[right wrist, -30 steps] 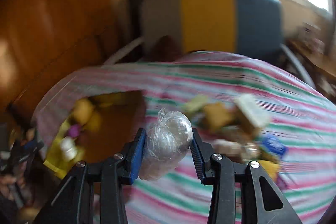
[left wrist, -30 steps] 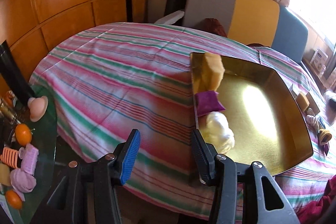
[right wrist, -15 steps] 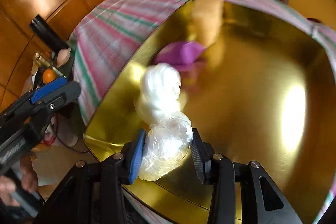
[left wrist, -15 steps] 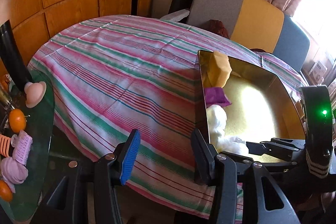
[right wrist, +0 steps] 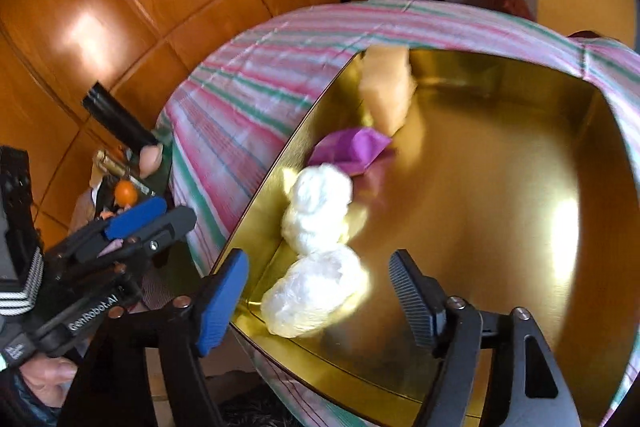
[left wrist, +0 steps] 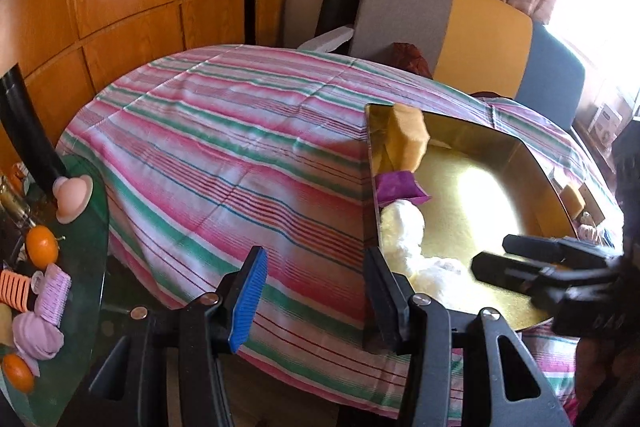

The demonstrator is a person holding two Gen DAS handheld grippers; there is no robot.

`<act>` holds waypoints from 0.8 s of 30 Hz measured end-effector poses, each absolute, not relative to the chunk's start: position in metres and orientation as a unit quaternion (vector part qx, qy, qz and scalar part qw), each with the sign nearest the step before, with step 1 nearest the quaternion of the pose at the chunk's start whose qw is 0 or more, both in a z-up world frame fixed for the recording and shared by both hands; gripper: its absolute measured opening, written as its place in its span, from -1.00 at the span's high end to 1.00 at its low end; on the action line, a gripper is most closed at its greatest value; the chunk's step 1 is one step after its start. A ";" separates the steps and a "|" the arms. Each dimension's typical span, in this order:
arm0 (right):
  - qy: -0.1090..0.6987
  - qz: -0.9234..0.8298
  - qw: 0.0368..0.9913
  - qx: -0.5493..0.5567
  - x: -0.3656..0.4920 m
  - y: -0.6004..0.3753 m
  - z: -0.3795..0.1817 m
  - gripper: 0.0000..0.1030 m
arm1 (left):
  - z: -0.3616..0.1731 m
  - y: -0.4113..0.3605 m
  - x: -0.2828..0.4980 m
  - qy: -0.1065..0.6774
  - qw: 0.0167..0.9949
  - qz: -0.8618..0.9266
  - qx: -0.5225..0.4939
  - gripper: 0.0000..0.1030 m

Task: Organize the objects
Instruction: 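Carry the second wrapped ball into the tray and open the right tool, then move both tools back toward the remaining items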

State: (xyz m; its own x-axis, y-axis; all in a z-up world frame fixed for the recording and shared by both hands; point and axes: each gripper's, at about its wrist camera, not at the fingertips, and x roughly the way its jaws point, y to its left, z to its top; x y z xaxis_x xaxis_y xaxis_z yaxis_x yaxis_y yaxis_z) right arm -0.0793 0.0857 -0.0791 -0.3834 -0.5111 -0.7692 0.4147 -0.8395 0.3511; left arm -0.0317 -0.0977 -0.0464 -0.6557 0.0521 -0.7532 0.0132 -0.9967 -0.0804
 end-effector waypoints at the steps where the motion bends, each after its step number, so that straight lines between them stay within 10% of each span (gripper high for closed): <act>1: -0.054 -0.834 0.275 0.476 -0.078 0.091 -0.076 -0.49 | -0.045 -0.094 -0.030 -0.033 0.013 0.910 -0.412 0.03; 24: -0.072 -0.908 0.053 0.410 -0.051 0.340 -0.019 -0.72 | -0.022 0.015 -0.029 0.041 0.126 0.906 -0.402 0.03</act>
State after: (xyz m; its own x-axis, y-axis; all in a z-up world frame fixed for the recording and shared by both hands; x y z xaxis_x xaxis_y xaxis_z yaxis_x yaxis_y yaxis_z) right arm -0.0511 0.3400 -0.0186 -0.6576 -0.1556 -0.7372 0.0382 -0.9841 0.1736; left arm -0.0290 0.0145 -0.0224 -0.6456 0.1950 -0.7384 -0.2606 -0.9651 -0.0270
